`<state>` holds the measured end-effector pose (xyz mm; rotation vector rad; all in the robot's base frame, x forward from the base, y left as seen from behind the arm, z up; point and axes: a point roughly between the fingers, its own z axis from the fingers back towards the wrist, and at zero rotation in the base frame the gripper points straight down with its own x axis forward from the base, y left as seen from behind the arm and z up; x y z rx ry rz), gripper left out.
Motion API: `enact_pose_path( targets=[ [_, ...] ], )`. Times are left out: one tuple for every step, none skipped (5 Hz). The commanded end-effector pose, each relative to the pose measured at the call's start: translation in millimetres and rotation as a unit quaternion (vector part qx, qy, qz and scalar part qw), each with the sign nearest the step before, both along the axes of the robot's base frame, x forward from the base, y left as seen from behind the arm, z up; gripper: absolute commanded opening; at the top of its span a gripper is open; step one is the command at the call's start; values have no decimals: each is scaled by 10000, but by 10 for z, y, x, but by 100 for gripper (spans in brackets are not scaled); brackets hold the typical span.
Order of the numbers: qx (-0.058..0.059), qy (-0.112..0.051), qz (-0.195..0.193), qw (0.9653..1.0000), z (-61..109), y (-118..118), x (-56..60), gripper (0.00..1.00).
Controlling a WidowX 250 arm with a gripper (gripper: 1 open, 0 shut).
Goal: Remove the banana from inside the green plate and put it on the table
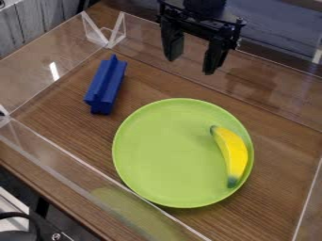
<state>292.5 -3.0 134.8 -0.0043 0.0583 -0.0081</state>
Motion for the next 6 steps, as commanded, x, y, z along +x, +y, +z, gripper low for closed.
enact_pose_path(
  targets=[
    [-33, -3, 236, 9997, -77, -120, -91, 100],
    [-117, -120, 621, 9979, -235, -313, -168, 100],
    [-177, -281, 876, 9956, -389, -493, -238, 100],
    [-262, -421, 1053, 9932, -521, -652, -269, 100],
    [-364, -566, 1256, 9898, -624, -745, -212, 100],
    [-387, -558, 1276, 9895, -699, -787, -207, 100]
  ],
)
